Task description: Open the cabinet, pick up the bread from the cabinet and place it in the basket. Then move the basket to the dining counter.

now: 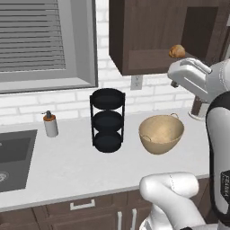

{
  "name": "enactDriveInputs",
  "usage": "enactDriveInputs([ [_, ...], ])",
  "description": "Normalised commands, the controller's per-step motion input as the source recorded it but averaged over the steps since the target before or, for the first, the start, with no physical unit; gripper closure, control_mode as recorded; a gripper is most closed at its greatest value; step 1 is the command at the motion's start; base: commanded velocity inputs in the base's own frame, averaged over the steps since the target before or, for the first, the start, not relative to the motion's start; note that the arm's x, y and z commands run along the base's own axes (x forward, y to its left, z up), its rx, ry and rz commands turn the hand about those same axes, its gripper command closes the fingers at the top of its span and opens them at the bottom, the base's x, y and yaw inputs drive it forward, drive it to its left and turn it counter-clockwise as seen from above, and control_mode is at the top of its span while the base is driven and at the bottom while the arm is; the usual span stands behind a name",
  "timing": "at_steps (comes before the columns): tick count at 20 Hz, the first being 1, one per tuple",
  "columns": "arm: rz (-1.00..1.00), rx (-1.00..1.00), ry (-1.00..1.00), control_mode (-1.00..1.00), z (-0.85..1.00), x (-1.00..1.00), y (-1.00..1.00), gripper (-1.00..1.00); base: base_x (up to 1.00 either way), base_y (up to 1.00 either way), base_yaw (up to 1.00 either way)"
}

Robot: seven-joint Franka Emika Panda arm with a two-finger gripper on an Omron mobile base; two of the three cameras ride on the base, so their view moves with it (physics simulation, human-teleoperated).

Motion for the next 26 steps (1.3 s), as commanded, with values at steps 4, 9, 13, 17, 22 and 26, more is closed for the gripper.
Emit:
enactDriveInputs([
  [4,-0.27,0.13,0.18,-1.00,0.00,0.65,0.73,-1.00,0.00,0.00,0.00],
  [9,-0.28,0.11,0.00,-1.00,0.00,1.00,0.21,-1.00,0.00,0.00,0.00],
  [13,-0.30,0.24,-0.08,-1.00,-0.21,0.89,-0.13,-1.00,0.00,0.00,0.00],
  [17,-0.39,0.27,-0.42,-1.00,-0.56,0.43,-0.13,-1.00,0.00,0.00,0.00],
  [22,-0.52,0.21,-0.26,-1.00,-0.10,0.64,-0.02,-1.00,0.00,0.00,0.00],
  [26,-0.49,0.19,-0.03,-1.00,0.04,0.34,-0.41,-1.00,0.00,0.00,0.00],
])
